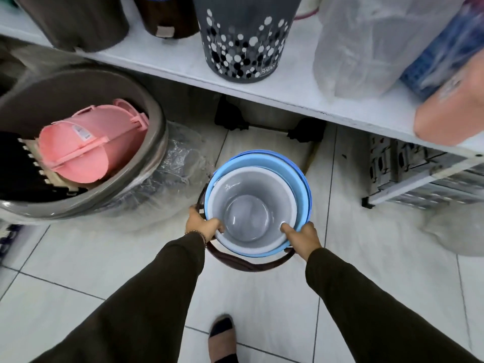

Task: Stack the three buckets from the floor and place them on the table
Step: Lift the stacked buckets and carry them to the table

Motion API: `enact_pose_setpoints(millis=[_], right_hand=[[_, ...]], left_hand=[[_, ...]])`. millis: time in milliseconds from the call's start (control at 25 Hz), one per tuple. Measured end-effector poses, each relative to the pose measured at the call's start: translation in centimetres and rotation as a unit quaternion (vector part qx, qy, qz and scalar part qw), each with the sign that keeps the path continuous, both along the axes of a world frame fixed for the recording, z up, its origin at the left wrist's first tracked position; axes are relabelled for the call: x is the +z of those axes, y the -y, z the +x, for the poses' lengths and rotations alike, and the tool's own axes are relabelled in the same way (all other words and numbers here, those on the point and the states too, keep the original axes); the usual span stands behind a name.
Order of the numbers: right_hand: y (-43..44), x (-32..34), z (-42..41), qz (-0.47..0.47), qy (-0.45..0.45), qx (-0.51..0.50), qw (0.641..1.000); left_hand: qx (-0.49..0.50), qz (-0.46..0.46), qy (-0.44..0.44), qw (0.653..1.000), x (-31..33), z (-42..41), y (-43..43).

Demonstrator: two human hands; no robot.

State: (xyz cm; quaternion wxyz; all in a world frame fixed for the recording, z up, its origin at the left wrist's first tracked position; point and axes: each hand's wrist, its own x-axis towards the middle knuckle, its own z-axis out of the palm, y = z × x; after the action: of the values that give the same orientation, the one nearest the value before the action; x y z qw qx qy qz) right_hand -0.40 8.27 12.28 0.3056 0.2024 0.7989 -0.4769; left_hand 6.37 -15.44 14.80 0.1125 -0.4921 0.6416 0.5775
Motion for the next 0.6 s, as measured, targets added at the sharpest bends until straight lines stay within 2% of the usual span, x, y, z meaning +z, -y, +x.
enact_pose_setpoints(millis=[440,600], right_hand=[[-2.8,33.2,4.3,-0.002,-0.166,-0.005,0.986],[-3.3,40.8,1.5,-0.013,-0.234,0.006,0.972]], left_hand=[[0.008,-0.097,-0.144,0.985,33.7,5.8,-3.4],[0.011,-0.137,-0.214,0.967,44.6,5.4,-3.1]])
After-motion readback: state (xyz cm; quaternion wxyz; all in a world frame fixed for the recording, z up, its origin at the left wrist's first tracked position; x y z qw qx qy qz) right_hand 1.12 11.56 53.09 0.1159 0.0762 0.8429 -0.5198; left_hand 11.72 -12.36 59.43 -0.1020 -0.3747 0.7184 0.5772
